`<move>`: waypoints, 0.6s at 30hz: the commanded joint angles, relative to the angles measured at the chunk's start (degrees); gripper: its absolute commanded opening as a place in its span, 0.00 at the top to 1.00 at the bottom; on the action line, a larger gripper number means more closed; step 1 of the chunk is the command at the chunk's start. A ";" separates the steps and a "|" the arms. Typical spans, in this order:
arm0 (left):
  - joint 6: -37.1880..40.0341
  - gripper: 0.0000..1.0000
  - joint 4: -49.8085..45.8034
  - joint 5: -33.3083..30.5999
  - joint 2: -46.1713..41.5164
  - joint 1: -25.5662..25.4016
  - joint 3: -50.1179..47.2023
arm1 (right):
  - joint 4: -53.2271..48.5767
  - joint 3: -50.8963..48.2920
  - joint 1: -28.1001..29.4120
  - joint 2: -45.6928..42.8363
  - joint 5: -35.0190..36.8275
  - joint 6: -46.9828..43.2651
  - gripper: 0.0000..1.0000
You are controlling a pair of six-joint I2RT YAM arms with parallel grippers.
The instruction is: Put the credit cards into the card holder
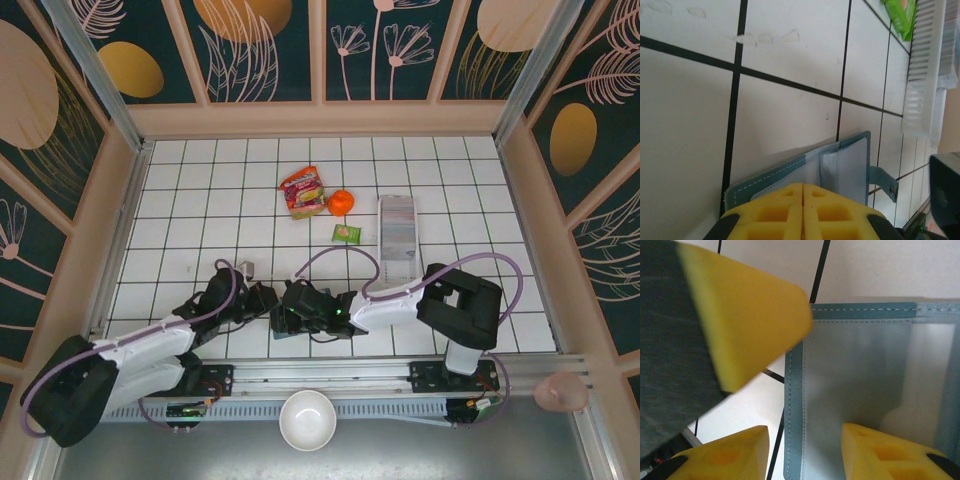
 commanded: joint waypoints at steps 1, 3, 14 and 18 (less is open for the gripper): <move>0.94 0.95 5.18 2.59 3.33 -0.06 -0.82 | 0.54 0.72 0.57 -2.87 1.19 -3.21 0.58; 2.09 0.95 4.71 1.82 4.81 -0.06 -0.90 | -0.03 0.24 0.88 -6.16 4.14 -6.25 0.58; 7.04 0.94 4.57 1.13 6.17 -0.05 -1.89 | -11.44 -3.86 0.83 -33.55 25.26 -44.13 0.41; 9.50 0.95 5.27 0.94 7.80 -0.05 -0.43 | -17.14 -5.03 0.64 -38.28 29.61 -75.64 0.39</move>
